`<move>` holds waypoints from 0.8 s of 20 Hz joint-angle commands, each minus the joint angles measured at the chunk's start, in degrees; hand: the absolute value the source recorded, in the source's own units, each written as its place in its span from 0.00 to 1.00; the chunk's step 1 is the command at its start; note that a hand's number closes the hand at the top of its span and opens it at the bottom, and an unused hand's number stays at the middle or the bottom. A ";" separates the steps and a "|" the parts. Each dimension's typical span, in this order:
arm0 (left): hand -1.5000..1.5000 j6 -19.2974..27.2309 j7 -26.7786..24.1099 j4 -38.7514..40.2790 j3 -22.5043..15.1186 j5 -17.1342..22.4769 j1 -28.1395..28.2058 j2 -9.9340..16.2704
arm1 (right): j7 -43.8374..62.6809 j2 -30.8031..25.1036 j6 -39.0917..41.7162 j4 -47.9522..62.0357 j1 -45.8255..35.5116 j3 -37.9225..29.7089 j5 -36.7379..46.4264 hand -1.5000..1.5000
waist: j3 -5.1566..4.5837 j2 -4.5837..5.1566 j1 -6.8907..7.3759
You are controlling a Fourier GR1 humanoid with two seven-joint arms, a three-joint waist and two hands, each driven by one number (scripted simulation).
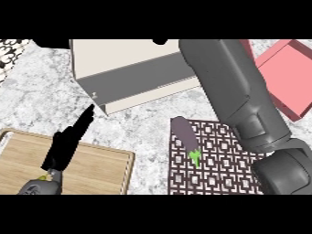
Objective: Pick the bell pepper from the placemat and place it in the tiered shelf
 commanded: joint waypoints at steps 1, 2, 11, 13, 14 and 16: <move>0.50 -1.47 0.18 2.46 0.13 0.74 -2.25 -0.08 | -0.22 1.01 -1.51 1.55 -0.03 -9.70 -13.55 0.00 | -0.03 0.74 1.08; 0.50 0.04 -0.02 0.77 -1.75 -1.09 -1.04 -1.28 | -1.42 1.02 -3.57 2.75 0.53 -10.11 -15.73 0.00 | -0.01 0.48 2.20; 0.50 1.49 -0.07 3.11 -0.43 -1.59 -1.91 -1.59 | -17.15 1.06 -14.72 4.63 -0.71 -17.35 -27.10 0.00 | -0.08 0.26 0.06; 0.50 0.06 0.40 0.34 0.74 0.11 -0.13 -0.14 | -18.23 1.06 -20.43 4.62 -0.41 -17.86 -27.77 0.00 | -0.07 -0.32 -0.18; 0.50 0.42 -1.05 1.45 0.78 -0.45 0.50 -0.04 | -18.59 1.06 -22.55 3.08 -1.21 -19.32 -27.77 0.00 | -0.08 -0.17 -0.57; 0.50 0.33 0.32 2.12 2.25 0.03 -0.68 0.90 | -19.69 -1.29 -24.45 1.94 -0.34 -19.52 -27.36 0.00 | -0.08 -0.50 -2.05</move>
